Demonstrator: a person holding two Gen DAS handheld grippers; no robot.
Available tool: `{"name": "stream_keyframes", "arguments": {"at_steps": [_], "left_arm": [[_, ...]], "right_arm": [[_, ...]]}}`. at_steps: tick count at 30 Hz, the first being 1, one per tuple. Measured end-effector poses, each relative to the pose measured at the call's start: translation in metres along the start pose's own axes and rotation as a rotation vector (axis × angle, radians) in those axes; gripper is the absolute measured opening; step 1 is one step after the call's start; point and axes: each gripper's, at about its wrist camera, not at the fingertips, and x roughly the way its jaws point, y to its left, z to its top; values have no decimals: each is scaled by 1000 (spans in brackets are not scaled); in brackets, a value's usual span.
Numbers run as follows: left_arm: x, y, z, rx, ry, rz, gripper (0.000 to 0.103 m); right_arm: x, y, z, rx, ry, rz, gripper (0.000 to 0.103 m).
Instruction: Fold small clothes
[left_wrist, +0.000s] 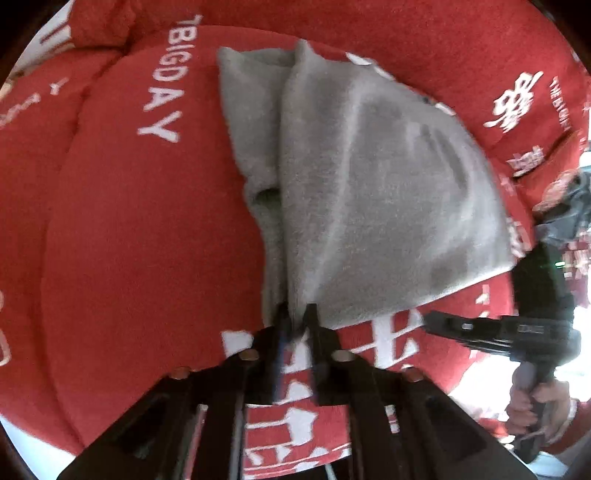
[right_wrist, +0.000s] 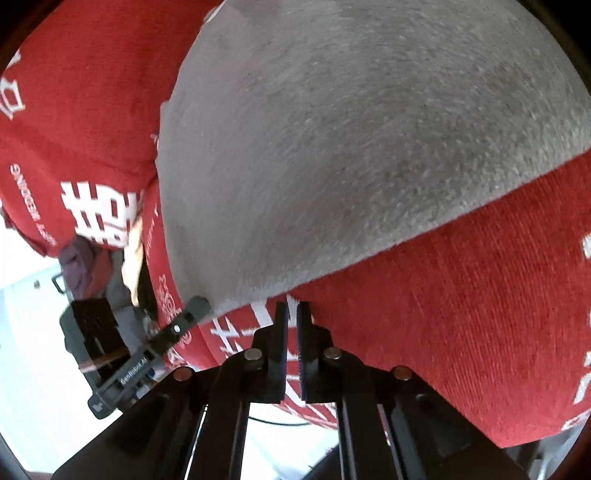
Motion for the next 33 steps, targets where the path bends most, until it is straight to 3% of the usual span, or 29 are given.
{"name": "stream_keyframes", "arguments": {"at_steps": [1,2,5,6,8,13,16,21,24,26,29,33], "left_arm": [[0,-6,1,-2,2,47,63],[-4,-8,0,-2,-20,68,71],[-14,-14,-1,10,-34,82,71],[-17,-17,1,8,-43,97,71],[-20,-22,7,9,-58,107,71],[-24,-34,37,0,-105,136,71],[-20,-41,54,-8,-139,185,71],[-13,-38,81,-73,-177,271,71],[-8,-31,105,-96,-199,293,71],[-3,-31,122,-97,-205,295,71],[4,-34,142,-89,-213,238,71],[10,-37,161,-104,-232,207,70]], "right_arm": [[-2,3,0,-9,11,1,8],[-5,7,-1,-24,15,-4,8],[-17,20,-1,-79,12,-30,23],[-20,22,-1,-94,9,-37,38],[-29,27,1,-121,-2,-49,48],[-60,28,21,-152,-95,-131,48],[-100,28,50,-198,-246,-269,48],[-152,5,108,-189,-392,-488,48],[-162,-5,138,-224,-399,-564,48],[-163,-12,156,-234,-380,-565,48],[-156,-19,169,-240,-329,-547,48],[-150,-19,165,-299,-293,-564,35]]}}
